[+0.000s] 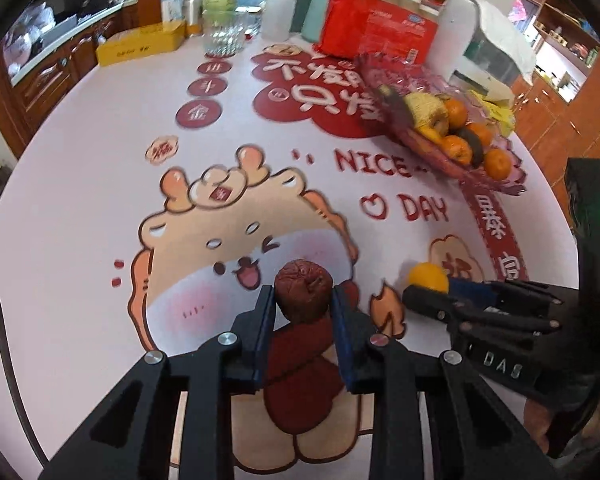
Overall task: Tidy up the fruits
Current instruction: 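Grasp the red lychee with the left gripper while the right grasps the orange, then carry the lychee in the left gripper while the right carries the orange to the bowl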
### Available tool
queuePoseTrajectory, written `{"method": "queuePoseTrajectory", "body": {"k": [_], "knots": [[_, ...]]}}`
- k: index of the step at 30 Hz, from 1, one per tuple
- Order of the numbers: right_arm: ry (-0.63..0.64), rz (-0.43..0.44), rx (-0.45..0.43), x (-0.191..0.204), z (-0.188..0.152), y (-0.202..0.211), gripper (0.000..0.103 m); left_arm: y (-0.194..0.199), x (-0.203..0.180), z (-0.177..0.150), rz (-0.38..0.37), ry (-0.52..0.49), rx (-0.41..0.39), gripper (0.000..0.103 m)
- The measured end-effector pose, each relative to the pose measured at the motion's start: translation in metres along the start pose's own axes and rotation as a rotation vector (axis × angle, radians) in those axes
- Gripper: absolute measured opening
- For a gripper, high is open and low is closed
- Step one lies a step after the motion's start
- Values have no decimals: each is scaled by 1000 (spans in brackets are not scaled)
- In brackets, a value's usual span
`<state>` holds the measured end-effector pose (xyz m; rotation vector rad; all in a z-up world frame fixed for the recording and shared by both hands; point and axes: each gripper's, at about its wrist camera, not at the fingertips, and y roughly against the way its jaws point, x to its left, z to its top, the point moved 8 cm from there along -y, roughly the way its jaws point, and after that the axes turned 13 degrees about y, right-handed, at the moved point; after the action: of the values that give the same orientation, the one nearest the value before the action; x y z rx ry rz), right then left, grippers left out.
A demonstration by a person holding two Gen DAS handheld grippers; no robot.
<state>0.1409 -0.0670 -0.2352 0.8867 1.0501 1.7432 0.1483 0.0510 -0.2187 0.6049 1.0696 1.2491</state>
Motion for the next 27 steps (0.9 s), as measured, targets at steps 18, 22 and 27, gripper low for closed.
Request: {"method": "queuePoseTrajectory", "body": {"k": [18,22,27], "knots": [[20,-155,-370,-57,80,232,32,147,-160,139,-66,-250,-229,26],[13,-211,-439,-84,106,272,32,162,-192,166,-73,-287,-275,26],[-31,-237,-441,-122,127,273,32,135,-216,181,-67,-310,-254,26]]}}
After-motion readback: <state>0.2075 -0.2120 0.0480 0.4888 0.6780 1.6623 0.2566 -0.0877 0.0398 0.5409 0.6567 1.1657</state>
